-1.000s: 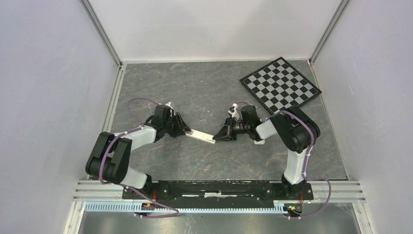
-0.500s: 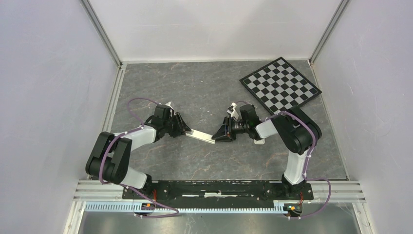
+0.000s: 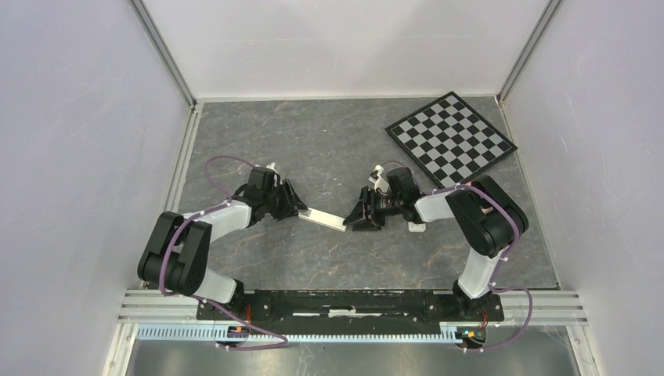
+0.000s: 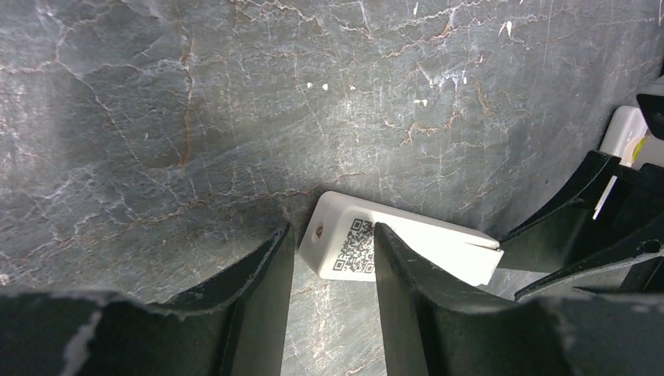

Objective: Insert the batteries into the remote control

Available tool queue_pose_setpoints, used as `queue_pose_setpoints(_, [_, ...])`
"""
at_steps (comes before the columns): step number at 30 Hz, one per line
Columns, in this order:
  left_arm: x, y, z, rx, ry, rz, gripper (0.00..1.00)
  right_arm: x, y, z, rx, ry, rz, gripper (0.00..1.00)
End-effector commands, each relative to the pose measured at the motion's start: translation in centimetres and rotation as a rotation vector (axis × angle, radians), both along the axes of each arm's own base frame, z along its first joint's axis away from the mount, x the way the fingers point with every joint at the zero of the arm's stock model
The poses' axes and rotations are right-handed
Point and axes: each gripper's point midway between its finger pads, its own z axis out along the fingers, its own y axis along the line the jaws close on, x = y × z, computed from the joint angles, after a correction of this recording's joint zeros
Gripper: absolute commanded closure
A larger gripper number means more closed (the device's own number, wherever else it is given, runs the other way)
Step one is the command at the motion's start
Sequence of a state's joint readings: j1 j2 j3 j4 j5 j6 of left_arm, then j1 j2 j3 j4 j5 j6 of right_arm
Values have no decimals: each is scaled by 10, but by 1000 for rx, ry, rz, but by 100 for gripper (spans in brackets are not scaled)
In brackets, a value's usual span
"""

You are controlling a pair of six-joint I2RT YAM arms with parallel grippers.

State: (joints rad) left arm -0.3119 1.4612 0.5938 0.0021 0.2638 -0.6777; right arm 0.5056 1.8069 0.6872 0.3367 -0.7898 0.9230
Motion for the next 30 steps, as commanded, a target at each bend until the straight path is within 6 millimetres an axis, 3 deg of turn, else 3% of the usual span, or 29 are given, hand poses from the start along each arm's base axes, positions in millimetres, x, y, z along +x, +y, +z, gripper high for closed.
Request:
queue_pose_setpoints(1, [12, -2, 14, 15, -69, -29, 49, 10, -4, -1, -45, -91, -23, 39])
queue_pose_setpoints(10, [8, -3, 12, 11, -62, -40, 42, 28, 1, -8, -118, -177, -101, 41])
queue_pose_setpoints(18, [0, -3, 11, -5, -60, -51, 39, 22, -10, -23, -262, -224, -137, 47])
queue_pose_setpoints(25, [-5, -9, 7, -34, -45, -76, 41, 14, -7, -28, -305, -247, -144, 52])
queue_pose_setpoints(30, [-7, -10, 4, -41, -40, -82, 43, 7, -9, -34, -314, -241, -132, 65])
